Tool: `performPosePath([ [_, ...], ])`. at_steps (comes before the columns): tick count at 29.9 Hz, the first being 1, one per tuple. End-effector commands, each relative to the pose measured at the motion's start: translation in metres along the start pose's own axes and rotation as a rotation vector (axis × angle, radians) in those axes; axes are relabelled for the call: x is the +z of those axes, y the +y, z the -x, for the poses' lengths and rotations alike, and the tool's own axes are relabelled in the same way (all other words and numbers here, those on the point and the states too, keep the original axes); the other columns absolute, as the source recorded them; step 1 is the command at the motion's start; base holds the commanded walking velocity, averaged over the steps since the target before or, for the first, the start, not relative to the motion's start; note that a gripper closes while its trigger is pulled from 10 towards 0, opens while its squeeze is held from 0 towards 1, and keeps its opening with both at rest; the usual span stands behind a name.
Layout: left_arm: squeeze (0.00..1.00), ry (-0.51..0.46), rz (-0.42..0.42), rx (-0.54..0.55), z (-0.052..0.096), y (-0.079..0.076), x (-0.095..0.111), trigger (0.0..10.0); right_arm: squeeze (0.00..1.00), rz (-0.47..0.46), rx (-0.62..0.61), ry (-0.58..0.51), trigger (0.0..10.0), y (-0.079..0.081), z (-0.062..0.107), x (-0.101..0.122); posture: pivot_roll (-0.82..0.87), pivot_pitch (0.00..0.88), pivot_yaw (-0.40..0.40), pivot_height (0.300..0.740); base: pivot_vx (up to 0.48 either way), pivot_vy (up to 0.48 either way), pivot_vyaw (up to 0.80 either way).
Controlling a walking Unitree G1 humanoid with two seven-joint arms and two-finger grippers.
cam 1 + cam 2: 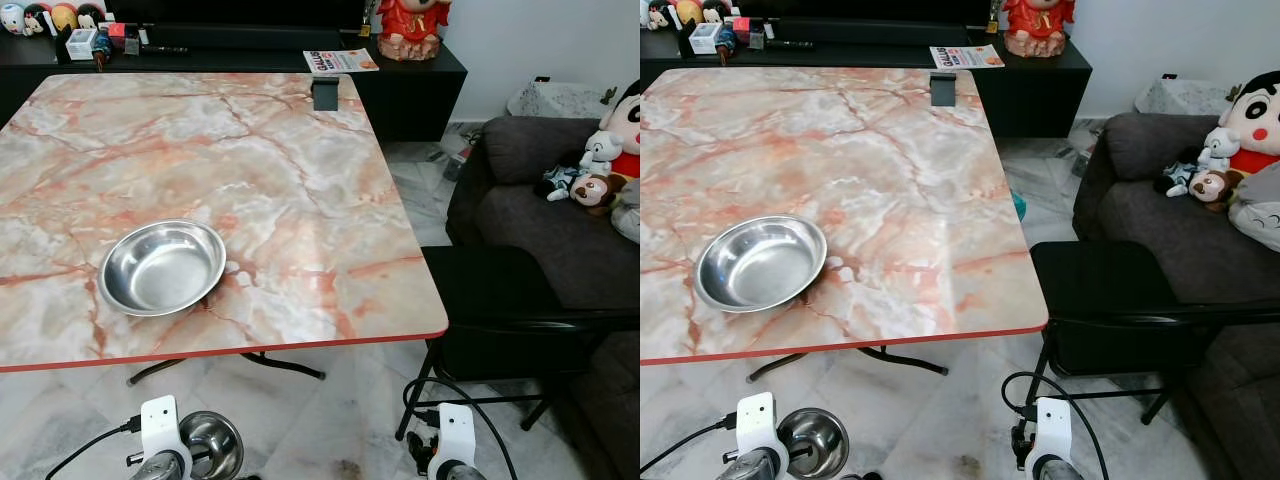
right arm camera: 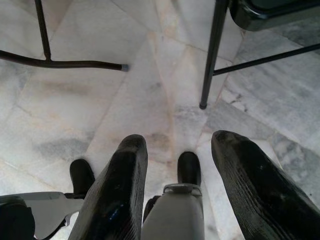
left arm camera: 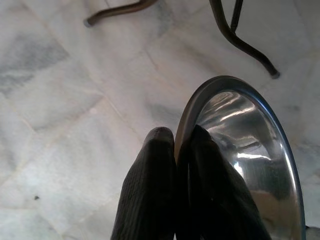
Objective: Setting the table
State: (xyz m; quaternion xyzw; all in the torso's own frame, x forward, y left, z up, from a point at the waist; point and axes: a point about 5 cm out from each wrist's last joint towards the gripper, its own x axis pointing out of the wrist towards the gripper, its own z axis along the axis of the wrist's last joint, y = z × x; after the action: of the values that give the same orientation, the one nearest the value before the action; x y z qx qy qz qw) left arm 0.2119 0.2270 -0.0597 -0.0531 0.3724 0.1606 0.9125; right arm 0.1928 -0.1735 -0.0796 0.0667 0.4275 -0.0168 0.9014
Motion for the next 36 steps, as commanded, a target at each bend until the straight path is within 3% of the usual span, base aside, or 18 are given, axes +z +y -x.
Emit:
performPosePath([
  [1,0.0,-0.023,-0.013,0.066,0.002,0.015,-0.001,10.0,0.0,-0.012,-0.018,0.018,10.0,-0.005,0.001,-0.004,0.03,0.127,-0.051,0.74,0.0,0.0,0.0],
  [11,0.0,-0.108,0.045,0.262,0.01,0.061,0.001,10.0,0.0,0.006,-0.004,0.028,10.0,-0.004,0.001,-0.005,0.07,0.135,-0.055,0.74,0.0,0.0,0.0],
  [14,0.0,-0.102,0.082,0.465,0.019,0.09,-0.003,10.0,0.0,0.011,0.002,0.03,10.0,-0.002,0.001,-0.005,0.08,0.141,-0.058,0.74,0.0,0.0,0.0],
  [15,0.0,-0.106,0.118,0.596,0.025,0.107,-0.004,10.0,0.0,0.017,0.009,0.034,10.0,-0.001,0.001,-0.004,0.09,0.141,-0.059,0.74,0.0,0.0,0.0],
  [17,0.0,-0.114,0.143,0.634,0.028,0.113,-0.003,10.0,0.0,0.019,0.011,0.034,10.0,-0.001,0.001,-0.004,0.1,0.143,-0.06,0.74,0.0,0.0,0.0],
  [18,0.0,-0.159,0.18,0.74,0.035,0.127,0.004,10.0,0.0,0.024,0.016,0.036,10.0,0.001,0.0,-0.004,0.11,0.143,-0.063,0.74,0.0,0.0,0.0],
  [20,0.0,-0.21,0.192,0.83,0.042,0.138,0.015,10.0,0.0,0.031,0.024,0.04,10.0,0.002,0.0,-0.004,0.13,0.146,-0.066,0.74,0.0,0.0,0.0],
  [25,0.0,-0.386,0.194,0.991,0.064,0.15,0.053,10.0,0.0,0.044,0.043,0.044,10.0,0.007,-0.001,-0.003,0.15,0.144,-0.066,0.74,0.0,0.0,0.0],
  [29,0.0,-0.397,0.197,1.018,0.069,0.15,0.058,10.0,0.0,0.045,0.044,0.044,10.0,0.008,-0.001,-0.003,0.15,0.144,-0.066,0.74,0.0,0.0,0.0],
  [30,0.0,-0.622,0.161,1.116,0.095,0.153,0.105,10.0,0.0,0.044,0.053,0.041,10.0,0.012,-0.002,-0.001,0.17,0.142,-0.067,0.74,0.0,0.0,0.0],
  [31,0.0,-0.622,0.161,1.116,0.095,0.153,0.105,10.0,0.0,0.044,0.053,0.041,10.0,0.012,-0.002,-0.001,0.17,0.142,-0.067,0.74,0.0,0.0,0.0],
  [32,0.0,-0.787,0.124,1.189,0.121,0.154,0.142,10.0,0.0,0.046,0.061,0.04,10.0,0.014,-0.002,0.0,0.17,0.139,-0.066,0.74,0.0,0.0,0.0],
  [35,0.0,-0.913,0.14,1.241,0.146,0.156,0.176,10.0,0.0,0.046,0.066,0.039,10.0,0.016,-0.003,0.001,0.17,0.134,-0.064,0.74,0.0,0.0,0.0],
  [36,0.0,-0.913,0.14,1.241,0.146,0.156,0.176,10.0,0.0,0.046,0.066,0.039,10.0,0.016,-0.003,0.001,0.17,0.134,-0.064,0.74,0.0,0.0,0.0],
])
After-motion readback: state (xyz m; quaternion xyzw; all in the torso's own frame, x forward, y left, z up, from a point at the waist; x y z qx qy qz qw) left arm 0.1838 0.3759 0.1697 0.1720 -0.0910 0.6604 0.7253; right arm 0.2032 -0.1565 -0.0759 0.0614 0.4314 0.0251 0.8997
